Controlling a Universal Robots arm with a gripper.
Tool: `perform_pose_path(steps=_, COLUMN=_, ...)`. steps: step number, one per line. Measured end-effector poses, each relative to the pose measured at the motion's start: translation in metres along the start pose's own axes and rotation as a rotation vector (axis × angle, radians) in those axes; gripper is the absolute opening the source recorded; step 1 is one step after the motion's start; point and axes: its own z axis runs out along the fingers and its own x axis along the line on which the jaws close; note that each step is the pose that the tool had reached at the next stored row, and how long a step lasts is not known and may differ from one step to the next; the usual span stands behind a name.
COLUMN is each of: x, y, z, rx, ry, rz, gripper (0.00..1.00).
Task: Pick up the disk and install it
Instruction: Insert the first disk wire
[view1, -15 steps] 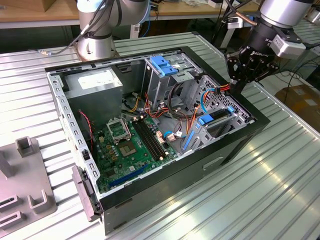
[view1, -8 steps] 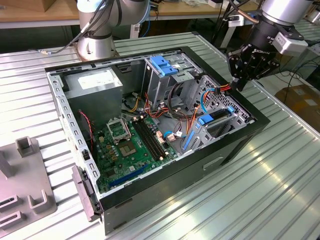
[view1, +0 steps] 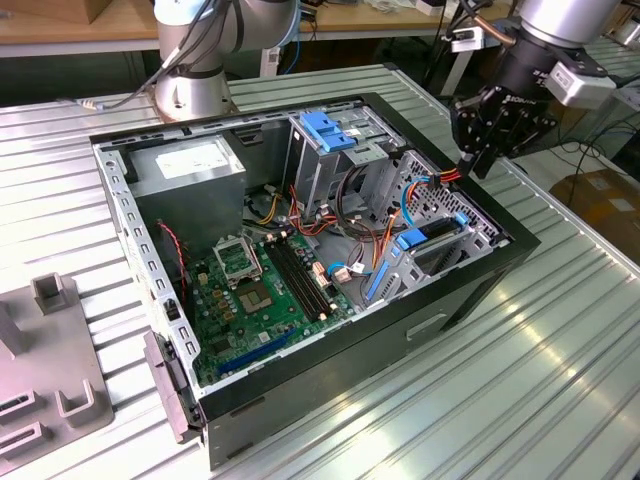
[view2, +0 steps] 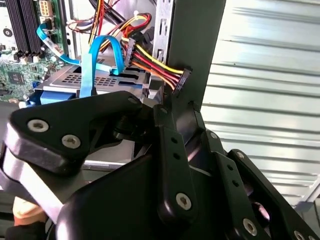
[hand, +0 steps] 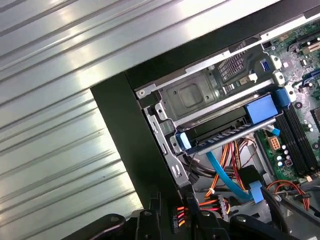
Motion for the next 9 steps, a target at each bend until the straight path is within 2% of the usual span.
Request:
perform_pose_path(steps=4, x=-0.0024, y=-0.0053, z=0.0002, rx=0.0013, ry=0.0019, rz=-0.022, gripper=0.32)
perform_pose_path(steps=9, x=-0.0028, y=-0.0062, z=0.0022, rx=0.0034, ry=0.0055, rz=-0.049, gripper=0.32)
